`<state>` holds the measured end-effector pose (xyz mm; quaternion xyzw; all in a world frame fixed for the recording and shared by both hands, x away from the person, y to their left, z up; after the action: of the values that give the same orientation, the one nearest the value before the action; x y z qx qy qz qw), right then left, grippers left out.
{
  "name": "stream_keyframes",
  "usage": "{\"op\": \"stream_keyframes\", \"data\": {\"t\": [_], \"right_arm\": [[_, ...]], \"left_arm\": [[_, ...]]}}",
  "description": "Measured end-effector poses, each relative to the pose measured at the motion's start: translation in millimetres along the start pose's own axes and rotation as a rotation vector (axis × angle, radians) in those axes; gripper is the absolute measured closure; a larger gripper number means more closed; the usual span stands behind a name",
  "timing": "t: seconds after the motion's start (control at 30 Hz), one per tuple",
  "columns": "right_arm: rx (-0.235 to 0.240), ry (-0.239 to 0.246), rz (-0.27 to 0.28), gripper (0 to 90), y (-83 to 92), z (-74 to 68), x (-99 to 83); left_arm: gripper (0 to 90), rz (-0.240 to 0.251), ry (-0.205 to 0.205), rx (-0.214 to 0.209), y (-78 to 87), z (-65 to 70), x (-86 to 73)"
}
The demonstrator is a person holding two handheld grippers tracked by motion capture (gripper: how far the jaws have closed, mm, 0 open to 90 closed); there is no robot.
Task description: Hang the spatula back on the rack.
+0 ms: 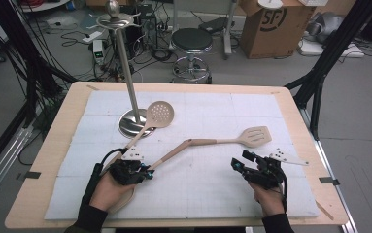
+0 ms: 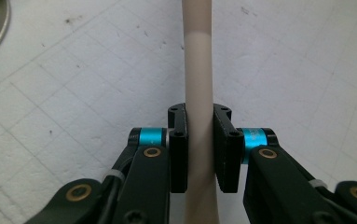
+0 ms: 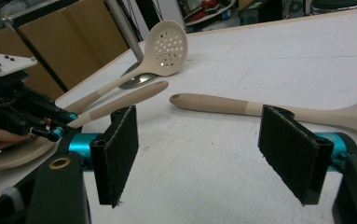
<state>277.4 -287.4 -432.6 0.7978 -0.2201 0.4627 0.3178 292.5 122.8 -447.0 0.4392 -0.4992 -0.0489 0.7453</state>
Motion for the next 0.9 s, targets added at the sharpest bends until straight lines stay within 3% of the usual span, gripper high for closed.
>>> {"op": "stream_keyframes", "data": {"t": [0.1, 0.37, 0.57, 0.9], "right_arm": [[0.004, -0.005, 0.001, 28.5, 0.4, -0.2, 0.1], [0.005, 0.000, -0.002, 28.5, -0.4, -0.4, -0.4], [0.002, -0.006, -0.011, 28.5, -1.1, 0.7, -1.5], [-0.003, 0.003, -0.014, 28.5, -3.0, 1.9, -2.6]], "left_arm": [[78.3, 0.052, 0.012, -0.007, 5.8, -1.2, 2.2], [78.2, 0.231, 0.119, -0.027, 22.3, -10.4, 8.3], [78.2, 0.336, 0.138, 0.030, 36.5, -16.0, 11.0], [78.2, 0.430, 0.146, 0.007, 51.6, -17.7, 17.9]]}}
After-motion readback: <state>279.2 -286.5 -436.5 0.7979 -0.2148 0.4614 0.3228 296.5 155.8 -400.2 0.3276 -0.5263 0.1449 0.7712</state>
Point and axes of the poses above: each handheld gripper's, and its own axes: y roughly backward along the jaws, x roughly out of its top, z roughly to its right, the point moved 2 cm from there along -y, roughly forward along the jaws, and after that the axes turned 2 degrees about -z, right-handed, at the moved point
